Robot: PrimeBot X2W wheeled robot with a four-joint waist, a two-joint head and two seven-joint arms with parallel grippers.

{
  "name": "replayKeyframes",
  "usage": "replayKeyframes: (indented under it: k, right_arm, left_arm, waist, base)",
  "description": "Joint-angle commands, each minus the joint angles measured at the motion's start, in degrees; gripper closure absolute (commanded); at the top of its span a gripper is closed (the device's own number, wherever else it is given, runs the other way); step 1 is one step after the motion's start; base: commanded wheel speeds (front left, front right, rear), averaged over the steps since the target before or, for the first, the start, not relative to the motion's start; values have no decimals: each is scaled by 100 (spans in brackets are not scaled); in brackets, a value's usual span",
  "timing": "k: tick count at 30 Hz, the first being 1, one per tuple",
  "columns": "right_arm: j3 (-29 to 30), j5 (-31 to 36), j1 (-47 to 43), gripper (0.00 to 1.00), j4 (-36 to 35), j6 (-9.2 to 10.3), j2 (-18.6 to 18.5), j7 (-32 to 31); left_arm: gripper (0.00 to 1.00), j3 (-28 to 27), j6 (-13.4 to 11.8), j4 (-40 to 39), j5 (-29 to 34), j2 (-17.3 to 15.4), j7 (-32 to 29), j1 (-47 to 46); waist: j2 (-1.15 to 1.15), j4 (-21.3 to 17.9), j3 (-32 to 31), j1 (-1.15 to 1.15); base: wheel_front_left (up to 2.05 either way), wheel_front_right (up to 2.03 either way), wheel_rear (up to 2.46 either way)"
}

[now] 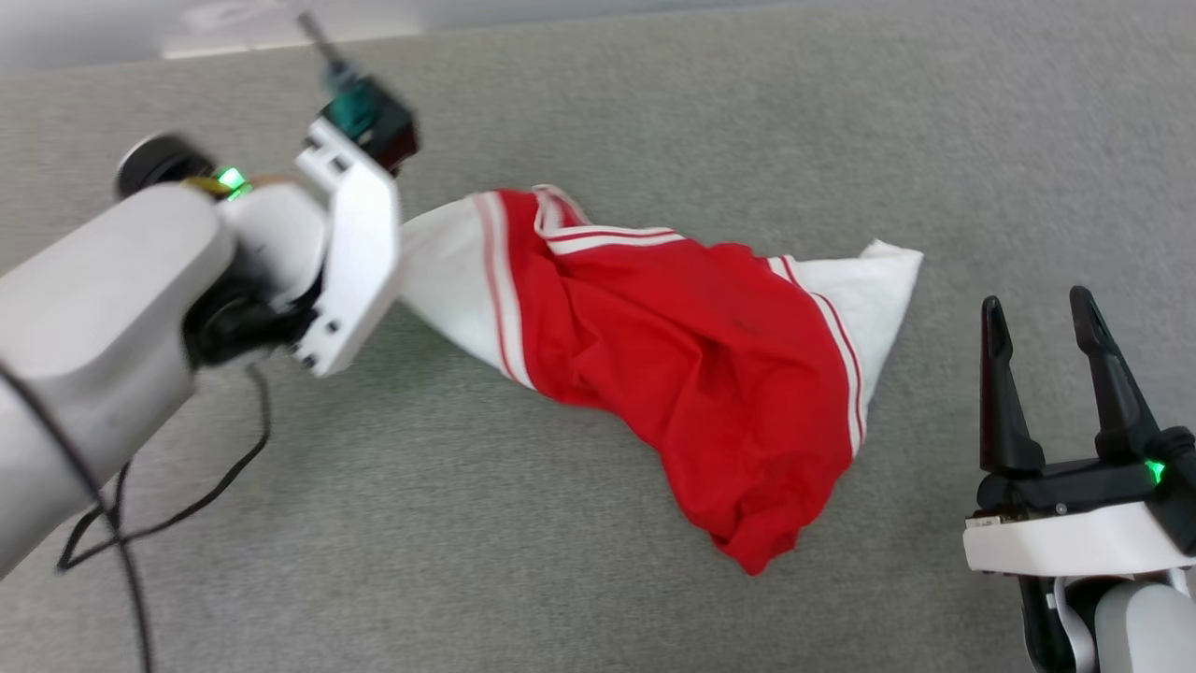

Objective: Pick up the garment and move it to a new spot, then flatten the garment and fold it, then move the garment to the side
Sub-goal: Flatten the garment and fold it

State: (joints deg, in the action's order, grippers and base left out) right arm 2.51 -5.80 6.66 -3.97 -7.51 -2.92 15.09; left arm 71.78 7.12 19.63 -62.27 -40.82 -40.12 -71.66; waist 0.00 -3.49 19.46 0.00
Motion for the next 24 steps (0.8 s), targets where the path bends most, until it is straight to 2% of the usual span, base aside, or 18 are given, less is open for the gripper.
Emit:
replayKeyframes:
  k: [1,9,12,15,16,17,20,24]
  right_arm:
    - [7,19,-94,0,-1,4,8,12]
    - [-2,54,-145,0,17,4,7,11]
    - [-16,48,-155,0,63,4,8,11]
    - [-10,63,-181,0,120,4,8,11]
    - [6,73,-183,0,133,4,8,11]
    - [20,109,-175,0,140,4,8,12]
    - [75,236,-93,0,120,4,8,11]
    - [167,543,162,0,23,4,8,11]
  left_arm:
    - [100,-13,-25,-33,-31,-73,30,135]
    - [100,-93,-368,-135,-558,-930,262,1046]
    - [100,-75,-471,-103,-732,-1116,398,1441]
    - [100,-122,-569,-59,-862,-1163,700,1756]
    - [42,-142,-599,-54,-831,-1166,864,1829]
    - [0,-176,-651,-36,-822,-1154,1046,1889]
    - [0,-301,-783,-75,-540,-1127,1793,1963]
    - [0,-529,-1114,-175,-120,-1098,3015,2067]
  waist:
    - [0,170,-162,0]
    - [0,310,-230,0]
    - [0,294,-265,0]
    - [0,279,-342,0]
    - [0,275,-375,0]
    - [0,275,-412,0]
    - [0,279,-529,0]
    - [0,308,-668,0]
  base:
    - [0,0,0]
    - [0,0,0]
    - [0,0,0]
    - [0,0,0]
    - [0,0,0]
    - [0,0,0]
    - [0,0,0]
    - [0,0,0]
